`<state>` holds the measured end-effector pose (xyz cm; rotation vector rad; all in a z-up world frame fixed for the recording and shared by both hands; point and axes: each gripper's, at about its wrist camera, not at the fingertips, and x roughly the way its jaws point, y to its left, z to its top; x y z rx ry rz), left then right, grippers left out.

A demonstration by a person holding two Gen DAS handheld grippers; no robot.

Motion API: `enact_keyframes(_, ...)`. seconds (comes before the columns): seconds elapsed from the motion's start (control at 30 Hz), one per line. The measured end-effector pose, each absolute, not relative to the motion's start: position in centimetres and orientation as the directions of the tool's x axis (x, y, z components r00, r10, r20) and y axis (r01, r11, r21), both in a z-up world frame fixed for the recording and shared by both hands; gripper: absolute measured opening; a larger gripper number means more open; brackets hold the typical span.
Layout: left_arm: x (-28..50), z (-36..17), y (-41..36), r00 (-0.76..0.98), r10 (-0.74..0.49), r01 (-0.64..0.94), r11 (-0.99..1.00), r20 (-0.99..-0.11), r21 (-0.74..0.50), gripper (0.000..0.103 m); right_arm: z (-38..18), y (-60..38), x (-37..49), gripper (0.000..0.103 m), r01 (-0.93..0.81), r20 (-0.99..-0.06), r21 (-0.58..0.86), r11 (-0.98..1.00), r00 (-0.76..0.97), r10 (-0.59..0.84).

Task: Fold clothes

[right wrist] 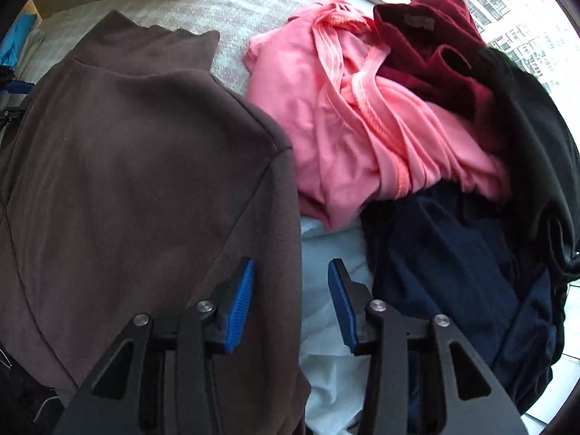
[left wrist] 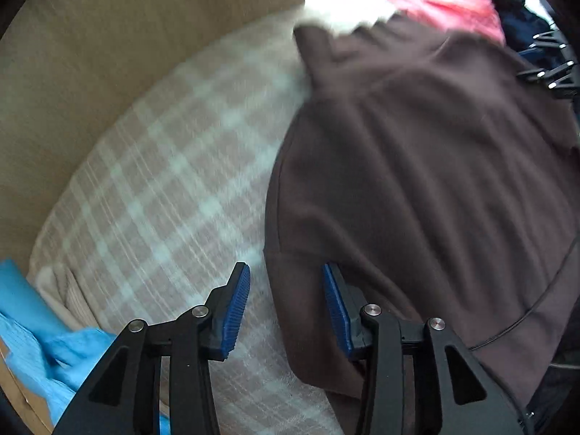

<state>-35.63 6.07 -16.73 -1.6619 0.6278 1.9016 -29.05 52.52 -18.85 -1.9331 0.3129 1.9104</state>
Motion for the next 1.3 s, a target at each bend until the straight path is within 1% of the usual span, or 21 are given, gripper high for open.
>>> enact_keyframes(0.03, -35.6, -16.6, 5.9, -0.096, 0.106, -0.653, -0.757, -0.99, -0.018, 0.032, -19.1, 52.4, -29.0, 0.041, -0.433, -0.995, -0.098, -0.896, 0.029, 0.094)
enact_keyframes(0.07, -35.7, -16.5, 5.7, -0.101, 0.107, -0.639, -0.769, -0.989, -0.018, 0.01, -19.3, 52.2, -29.0, 0.041, -0.426, -0.998, -0.066, -0.902, 0.013, 0.067)
enact_keyframes(0.1, -35.5, -16.4, 5.6, -0.11, 0.107, -0.636, -0.772, -0.988, -0.013, 0.005, -19.4, 52.0, -29.0, 0.033, -0.416, -0.999, -0.042, -0.908, -0.003, 0.048)
enact_keyframes(0.13, -35.4, -16.2, 5.5, -0.119, 0.106, -0.633, -0.774, -0.987, -0.007, 0.003, -19.3, 51.8, -29.1, 0.01, -0.408, -0.999, -0.039, -0.912, -0.014, 0.049)
enact_keyframes(0.17, -35.2, -15.8, 5.6, -0.145, 0.095, -0.639, -0.769, -0.985, 0.02, 0.002, -19.1, 51.6, -29.2, 0.007, -0.402, -0.998, -0.046, -0.914, -0.019, 0.059)
enact_keyframes(0.3, -34.8, -13.9, 5.3, -0.245, 0.055, -0.647, -0.752, -0.968, 0.121, 0.002, -16.8, 51.9, -29.3, 0.006, -0.407, -0.992, -0.058, -0.912, -0.082, 0.099)
enact_keyframes(0.4, -35.8, -12.4, 4.3, -0.308, 0.028, -0.622, -0.763, -0.951, 0.179, 0.002, -14.7, 52.3, -30.1, 0.006, -0.393, -0.973, -0.153, -0.907, -0.099, 0.207)
enact_keyframes(0.47, -37.2, -12.3, 3.5, -0.345, -0.004, -0.59, -0.777, -0.939, 0.22, 0.003, -14.4, 52.5, -31.0, 0.006, -0.371, -0.948, -0.252, -0.894, -0.092, 0.305)
enact_keyframes(0.5, -38.0, -12.5, 3.1, -0.366, -0.026, -0.566, -0.787, -0.93, 0.244, 0.004, -15.1, 52.9, -31.7, 0.006, -0.356, -0.93, -0.314, -0.88, -0.071, 0.361)
enact_keyframes(0.53, -39.1, -13.1, 2.7, -0.387, -0.055, -0.528, -0.805, -0.921, 0.27, 0.007, -16.1, 53.3, -32.5, 0.013, -0.344, -0.921, -0.352, -0.871, -0.042, 0.388)
enact_keyframes(0.57, -39.9, -14.1, 2.4, -0.379, -0.075, -0.511, -0.814, -0.922, 0.276, 0.016, -17.3, 53.5, -33.1, 0.015, -0.335, -0.923, -0.36, -0.871, -0.011, 0.386)
enact_keyframes(0.6, -40.5, -15.0, 2.3, -0.353, -0.095, -0.502, -0.82, -0.931, 0.274, 0.02, -17.8, 53.6, -33.4, 0.015, -0.338, -0.928, -0.352, -0.873, 0.005, 0.372)
enact_keyframes(0.67, -40.0, -15.4, 1.9, -0.333, -0.109, -0.517, -0.809, -0.937, 0.278, 0.02, -17.2, 53.4, -33.4, 0.016, -0.375, -0.947, -0.293, -0.88, -0.016, 0.322)
enact_keyframes(0.77, -37.6, -13.6, 0.8, -0.4, -0.136, -0.527, -0.775, -0.906, 0.349, 0.021, -12.5, 52.7, -31.5, 0.02, -0.431, -0.942, -0.238, -0.87, -0.117, 0.315)
enact_keyframes(0.83, -35.1, -11.5, -0.4, -0.422, -0.101, -0.501, -0.802, -0.901, 0.325, 0.022, -9.0, 51.7, -29.2, 0.032, -0.459, -0.923, -0.245, -0.854, -0.158, 0.35)
enact_keyframes(0.87, -33.8, -10.5, -1.0, -0.434, -0.084, -0.489, -0.814, -0.897, 0.313, 0.026, -7.4, 51.2, -27.8, 0.037, -0.467, -0.92, -0.233, -0.853, -0.179, 0.349)
enact_keyframes(0.9, -32.5, -9.4, -1.6, -0.445, -0.068, -0.476, -0.827, -0.893, 0.3, 0.027, -6.2, 50.8, -26.1, 0.045, -0.47, -0.923, -0.201, -0.859, -0.202, 0.326)
enact_keyframes(0.97, -30.0, -7.3, -2.8, -0.468, -0.035, -0.451, -0.85, -0.883, 0.273, 0.032, -3.6, 49.9, -22.8, 0.047, -0.474, -0.927, -0.135, -0.87, -0.25, 0.28)
enact_keyframes(1.07, -24.4, -5.8, -4.1, -0.451, 0.049, -0.459, -0.869, -0.891, 0.185, 0.032, -6.4, 46.0, -19.4, 0.047, -0.474, -0.941, -0.075, -0.877, -0.257, 0.22)
enact_keyframes(1.2, -16.9, -6.9, -4.4, -0.387, 0.081, -0.463, -0.879, -0.918, 0.117, 0.032, -10.7, 40.9, -15.8, 0.047, -0.474, -0.958, -0.032, -0.88, -0.237, 0.162)
enact_keyframes(1.3, -12.9, -8.5, -4.0, -0.34, 0.123, -0.455, -0.889, -0.932, 0.048, 0.032, -13.2, 39.6, -15.6, 0.048, -0.462, -0.954, -0.062, -0.885, -0.232, 0.188)
